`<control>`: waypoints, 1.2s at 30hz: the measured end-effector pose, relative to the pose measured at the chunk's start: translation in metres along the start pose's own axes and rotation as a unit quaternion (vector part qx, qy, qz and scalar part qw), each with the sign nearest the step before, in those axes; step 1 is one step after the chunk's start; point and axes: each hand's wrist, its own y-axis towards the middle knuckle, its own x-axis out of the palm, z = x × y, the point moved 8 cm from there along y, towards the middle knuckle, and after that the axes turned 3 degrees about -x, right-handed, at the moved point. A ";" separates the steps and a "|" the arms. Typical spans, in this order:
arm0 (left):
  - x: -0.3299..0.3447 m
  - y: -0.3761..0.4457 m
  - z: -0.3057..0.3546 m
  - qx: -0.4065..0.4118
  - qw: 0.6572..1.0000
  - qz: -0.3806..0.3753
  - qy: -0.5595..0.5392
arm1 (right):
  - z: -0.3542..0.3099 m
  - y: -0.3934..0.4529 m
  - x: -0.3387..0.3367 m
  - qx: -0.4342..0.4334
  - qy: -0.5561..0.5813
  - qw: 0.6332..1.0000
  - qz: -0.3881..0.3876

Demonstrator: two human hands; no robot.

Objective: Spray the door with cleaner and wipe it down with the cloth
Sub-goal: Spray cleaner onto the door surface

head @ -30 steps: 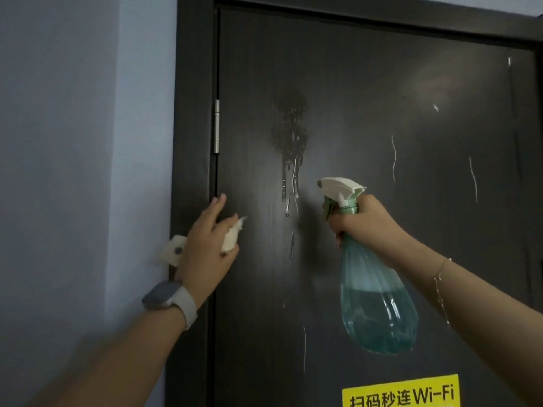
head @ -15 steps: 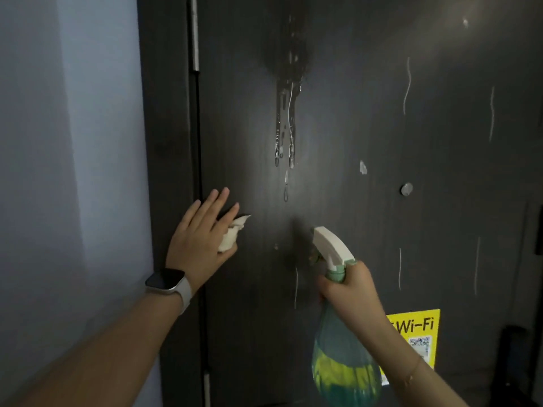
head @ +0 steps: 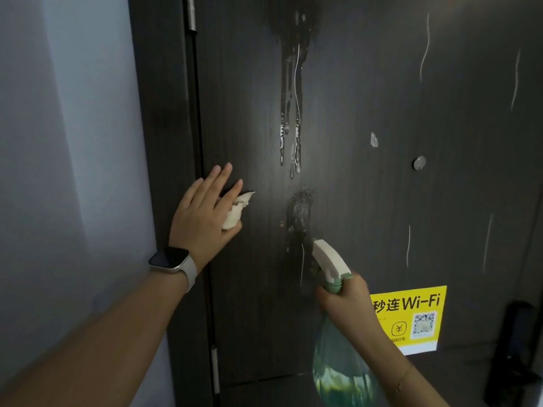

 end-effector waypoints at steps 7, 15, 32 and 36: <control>0.000 0.001 0.000 -0.001 1.000 -0.009 -0.005 | 0.018 -0.024 -0.002 0.021 0.002 1.000 0.013; 0.002 0.001 0.000 -0.014 0.999 -0.009 -0.051 | 0.021 -0.045 -0.013 0.055 -0.001 0.998 0.027; -0.037 0.060 0.106 -0.009 0.971 -0.012 -0.240 | -0.012 -0.003 -0.145 0.018 0.014 0.999 0.046; -0.031 0.121 0.157 -0.005 0.971 0.007 -0.238 | -0.026 0.043 -0.198 -0.071 -0.033 0.996 0.037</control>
